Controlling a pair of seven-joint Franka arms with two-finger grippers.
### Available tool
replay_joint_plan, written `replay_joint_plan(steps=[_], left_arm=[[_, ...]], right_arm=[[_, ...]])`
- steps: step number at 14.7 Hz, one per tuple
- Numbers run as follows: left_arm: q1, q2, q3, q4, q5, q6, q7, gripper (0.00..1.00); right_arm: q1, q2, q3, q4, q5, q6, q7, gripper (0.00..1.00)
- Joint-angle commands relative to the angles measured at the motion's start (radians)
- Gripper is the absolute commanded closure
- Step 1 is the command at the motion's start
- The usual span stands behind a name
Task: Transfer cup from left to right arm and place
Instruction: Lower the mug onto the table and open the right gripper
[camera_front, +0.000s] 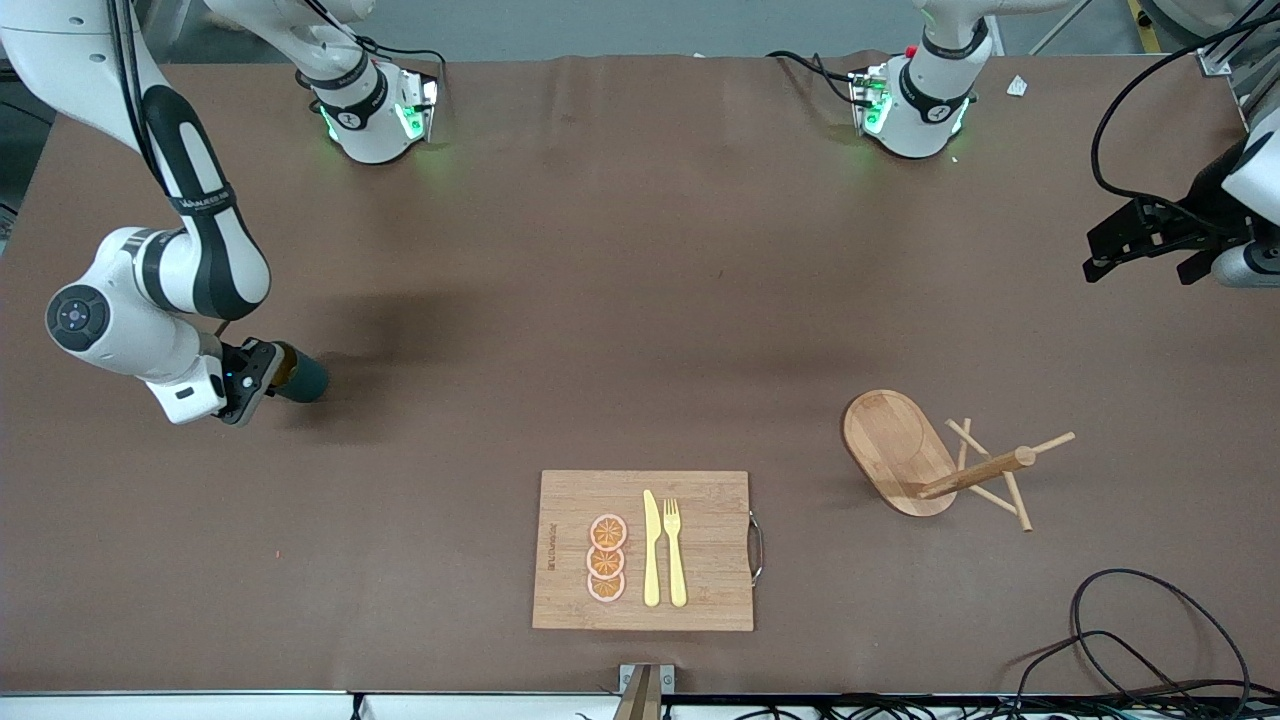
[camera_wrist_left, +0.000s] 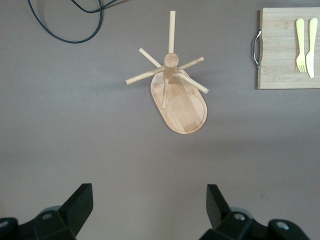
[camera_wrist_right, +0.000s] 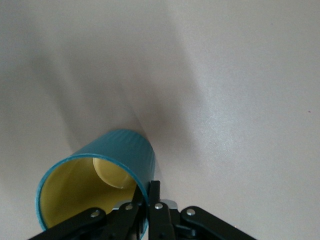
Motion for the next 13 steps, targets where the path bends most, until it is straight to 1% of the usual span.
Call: replay_joint_plan(steps=[1,2,4,5,8,11,13], left_arm=[[-0.001,0.013,0.001,0.025,0.011,-0.005,0.013,0.00],[-0.001,0.011,0.001,0.025,0.011,-0.003,0.013,0.00],[-0.001,0.013,0.003,0.027,0.012,-0.003,0.015,0.00],[-0.002,0.013,0.004,0.025,0.012,-0.003,0.015,0.00],[-0.005,0.019,0.004,0.037,0.015,-0.003,0.013,0.00],[-0.001,0.019,0.003,0.037,0.015,-0.005,0.013,0.00],[-0.001,0.019,0.003,0.037,0.015,-0.003,0.012,0.00]], right_arm=[[0.007,-0.020,0.005,-0.029,-0.017,0.017,0.024,0.19],[0.007,-0.020,0.005,-0.029,-0.017,0.012,0.025,0.01],[0.004,-0.031,0.005,-0.026,-0.017,0.000,0.042,0.00],[0.004,-0.039,0.006,-0.023,-0.017,-0.020,0.084,0.00],[0.004,-0.080,0.006,0.027,-0.015,-0.171,0.236,0.00],[0.004,-0.144,0.008,0.061,-0.015,-0.270,0.445,0.00],[0.005,-0.194,0.011,0.087,-0.015,-0.340,0.625,0.00]])
